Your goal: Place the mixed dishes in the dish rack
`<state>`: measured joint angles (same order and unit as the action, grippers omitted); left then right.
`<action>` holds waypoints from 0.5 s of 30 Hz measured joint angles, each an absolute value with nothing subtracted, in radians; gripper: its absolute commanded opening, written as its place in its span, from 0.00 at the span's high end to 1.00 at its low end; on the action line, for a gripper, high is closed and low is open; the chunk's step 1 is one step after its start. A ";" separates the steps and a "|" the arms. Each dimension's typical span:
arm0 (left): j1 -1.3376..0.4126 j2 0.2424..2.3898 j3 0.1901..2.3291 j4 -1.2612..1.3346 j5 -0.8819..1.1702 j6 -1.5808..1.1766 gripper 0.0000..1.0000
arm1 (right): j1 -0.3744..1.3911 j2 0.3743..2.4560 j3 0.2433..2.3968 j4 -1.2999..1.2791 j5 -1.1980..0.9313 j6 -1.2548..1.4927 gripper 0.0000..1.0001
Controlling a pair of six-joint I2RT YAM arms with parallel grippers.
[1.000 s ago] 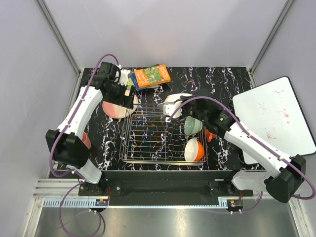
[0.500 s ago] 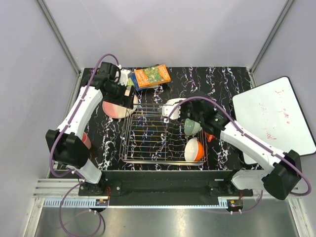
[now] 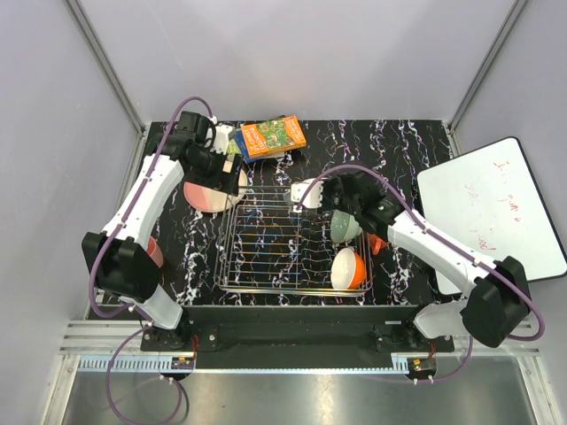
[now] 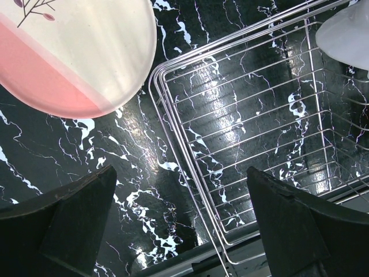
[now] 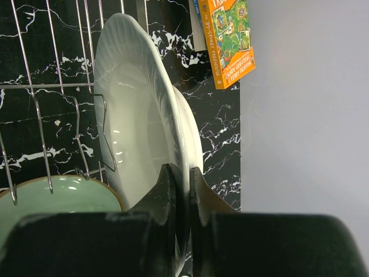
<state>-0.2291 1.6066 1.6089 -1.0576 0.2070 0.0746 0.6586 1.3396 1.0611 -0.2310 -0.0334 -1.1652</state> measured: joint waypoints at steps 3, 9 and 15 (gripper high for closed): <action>-0.229 1.607 1.602 -1.052 0.207 0.078 0.01 | 0.647 1.353 1.061 -0.220 -0.048 -1.151 1.00; -0.228 1.607 1.578 -1.053 0.207 0.082 0.01 | 0.625 1.358 1.057 -0.198 -0.080 -1.131 1.00; -0.228 1.607 1.577 -1.052 0.207 0.082 0.01 | 0.599 1.363 1.055 -0.181 -0.120 -1.115 1.00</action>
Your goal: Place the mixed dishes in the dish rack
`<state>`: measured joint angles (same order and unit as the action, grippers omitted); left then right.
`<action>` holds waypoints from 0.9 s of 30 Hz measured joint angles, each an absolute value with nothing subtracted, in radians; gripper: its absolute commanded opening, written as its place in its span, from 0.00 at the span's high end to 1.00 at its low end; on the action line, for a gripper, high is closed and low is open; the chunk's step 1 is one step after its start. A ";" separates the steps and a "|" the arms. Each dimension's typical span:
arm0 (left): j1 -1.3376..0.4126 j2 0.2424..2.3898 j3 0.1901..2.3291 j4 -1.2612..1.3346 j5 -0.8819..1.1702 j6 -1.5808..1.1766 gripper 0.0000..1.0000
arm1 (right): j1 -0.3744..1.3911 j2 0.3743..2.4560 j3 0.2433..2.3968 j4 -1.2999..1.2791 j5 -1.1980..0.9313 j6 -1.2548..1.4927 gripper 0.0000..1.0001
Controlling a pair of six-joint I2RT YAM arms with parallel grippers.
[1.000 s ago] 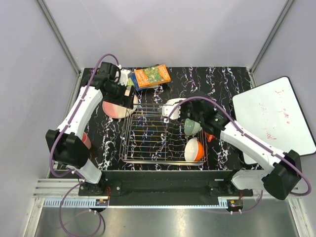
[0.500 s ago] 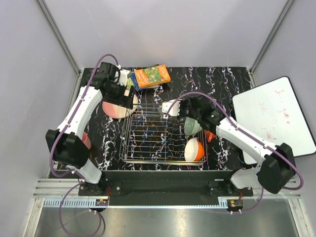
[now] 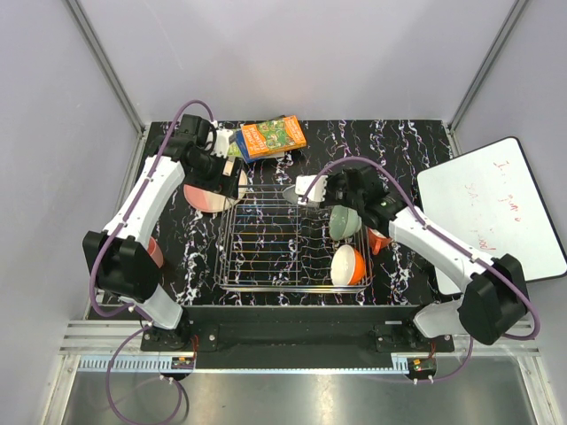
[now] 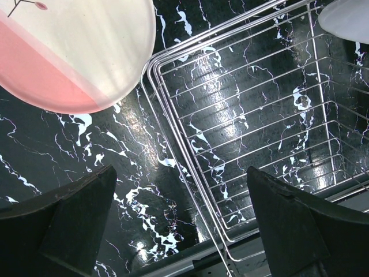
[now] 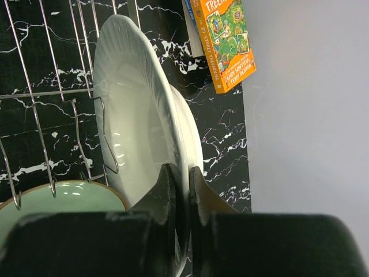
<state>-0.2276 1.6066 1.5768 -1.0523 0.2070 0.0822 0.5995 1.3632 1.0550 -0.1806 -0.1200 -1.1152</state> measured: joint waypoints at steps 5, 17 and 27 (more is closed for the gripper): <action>-0.228 1.607 1.577 -1.052 0.207 0.083 0.01 | 0.581 1.376 1.055 -0.159 -0.143 -1.100 0.99; -0.220 1.607 1.577 -1.053 0.207 0.101 0.01 | 0.545 1.379 1.025 -0.110 -0.203 -0.936 0.65; -0.216 1.607 1.577 -1.053 0.207 0.106 0.01 | 0.528 1.376 0.998 -0.117 -0.198 -0.838 0.00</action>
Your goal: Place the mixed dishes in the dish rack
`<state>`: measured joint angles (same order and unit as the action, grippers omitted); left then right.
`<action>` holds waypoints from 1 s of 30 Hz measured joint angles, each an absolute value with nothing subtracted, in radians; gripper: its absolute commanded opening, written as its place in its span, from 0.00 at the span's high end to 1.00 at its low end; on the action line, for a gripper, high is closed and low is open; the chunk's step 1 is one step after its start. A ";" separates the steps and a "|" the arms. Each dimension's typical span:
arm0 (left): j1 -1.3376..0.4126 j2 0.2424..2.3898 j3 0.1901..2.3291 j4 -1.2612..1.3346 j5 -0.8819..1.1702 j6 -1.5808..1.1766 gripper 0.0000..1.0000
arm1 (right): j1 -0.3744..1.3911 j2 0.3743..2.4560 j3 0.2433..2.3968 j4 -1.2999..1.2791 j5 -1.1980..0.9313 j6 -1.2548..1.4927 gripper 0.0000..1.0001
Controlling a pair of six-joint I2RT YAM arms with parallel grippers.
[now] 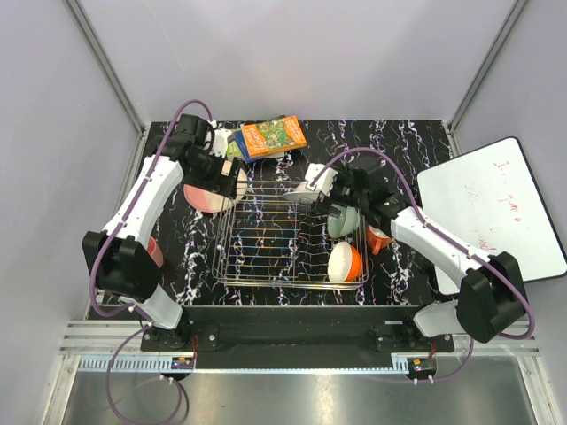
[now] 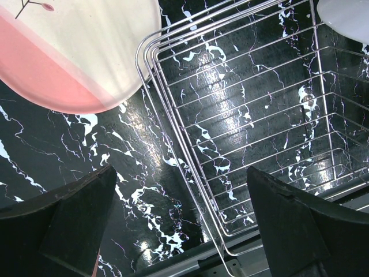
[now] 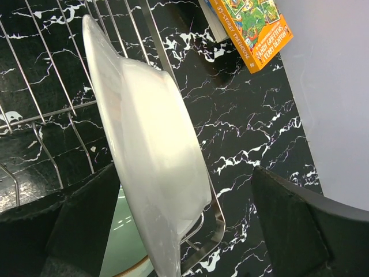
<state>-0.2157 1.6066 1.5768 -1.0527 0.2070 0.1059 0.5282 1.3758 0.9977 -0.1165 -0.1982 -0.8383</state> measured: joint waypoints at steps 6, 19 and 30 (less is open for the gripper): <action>-0.216 1.607 1.576 -1.053 0.207 0.109 0.01 | 0.528 1.375 0.998 -0.117 -0.192 -0.820 0.00; -0.215 1.634 1.553 -1.031 0.184 0.130 0.01 | 0.528 1.142 1.027 -0.157 -0.172 -0.754 0.00; -0.214 1.790 1.467 -0.945 0.163 0.140 0.24 | 0.528 1.089 1.017 -0.038 -0.030 -0.538 0.00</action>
